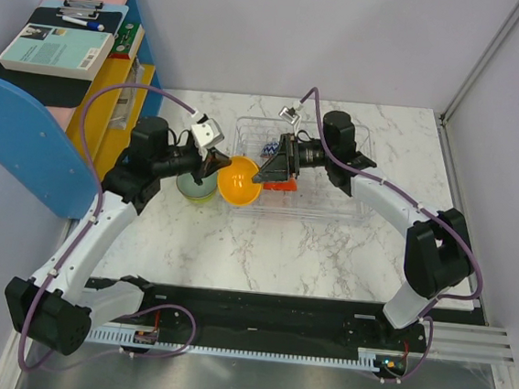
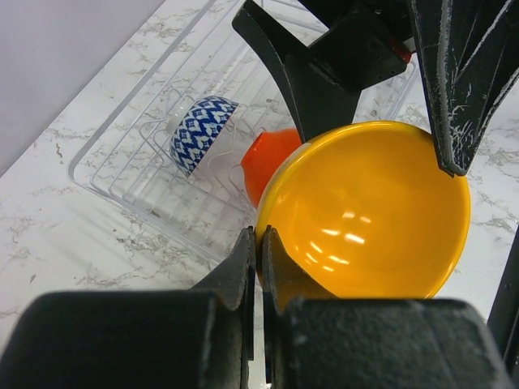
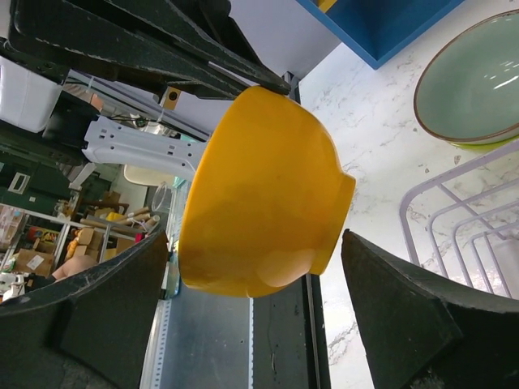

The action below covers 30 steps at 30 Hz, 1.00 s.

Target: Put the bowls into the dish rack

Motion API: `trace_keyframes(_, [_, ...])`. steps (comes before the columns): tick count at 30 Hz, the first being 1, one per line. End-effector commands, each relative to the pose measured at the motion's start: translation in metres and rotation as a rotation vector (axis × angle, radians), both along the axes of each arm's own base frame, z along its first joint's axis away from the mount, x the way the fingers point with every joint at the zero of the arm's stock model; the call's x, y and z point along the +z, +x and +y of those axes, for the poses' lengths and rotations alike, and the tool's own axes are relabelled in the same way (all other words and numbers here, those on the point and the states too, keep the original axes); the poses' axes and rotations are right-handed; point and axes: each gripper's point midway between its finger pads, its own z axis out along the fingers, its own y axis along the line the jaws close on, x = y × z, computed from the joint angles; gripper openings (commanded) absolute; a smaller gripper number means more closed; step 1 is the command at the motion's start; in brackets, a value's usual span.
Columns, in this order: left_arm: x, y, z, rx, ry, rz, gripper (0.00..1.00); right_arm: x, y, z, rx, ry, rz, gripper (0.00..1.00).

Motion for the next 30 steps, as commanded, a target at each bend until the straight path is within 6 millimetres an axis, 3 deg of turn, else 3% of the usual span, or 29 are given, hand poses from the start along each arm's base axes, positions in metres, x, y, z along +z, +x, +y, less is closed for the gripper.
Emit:
trace_keyframes(1, [0.015, 0.002, -0.004, 0.002, -0.04, -0.044, 0.02, 0.007, -0.005, 0.003, 0.038, 0.036, -0.034, 0.92])
trace_keyframes(14, [0.015, 0.002, -0.005, 0.001, -0.042, -0.045, 0.02, 0.007, -0.016, 0.009, 0.085, 0.045, -0.033, 0.82])
trace_keyframes(20, [0.016, 0.001, -0.006, -0.002, -0.043, -0.047, 0.02, 0.015, -0.019, 0.009, 0.099, 0.08, -0.022, 0.58])
trace_keyframes(21, [0.015, 0.002, -0.005, -0.002, -0.042, -0.046, 0.02, 0.018, -0.021, 0.009, 0.103, 0.09, -0.022, 0.47])
trace_keyframes(23, [0.015, 0.001, -0.006, -0.004, -0.042, -0.047, 0.02, 0.019, -0.022, 0.008, 0.108, 0.095, -0.022, 0.35])
trace_keyframes(24, [0.015, 0.001, -0.006, -0.004, -0.042, -0.047, 0.02, 0.019, -0.022, 0.008, 0.103, 0.096, -0.023, 0.21])
trace_keyframes(26, [0.015, 0.001, -0.006, -0.005, -0.042, -0.046, 0.02, 0.02, -0.02, 0.009, 0.092, 0.096, -0.024, 0.02])
trace_keyframes(29, [0.015, 0.001, -0.006, -0.003, -0.041, -0.049, 0.09, 0.019, -0.018, 0.009, 0.076, 0.093, -0.04, 0.0])
trace_keyframes(30, [0.016, 0.001, -0.005, -0.001, -0.041, -0.05, 0.24, 0.018, -0.018, 0.009, 0.072, 0.08, -0.03, 0.0])
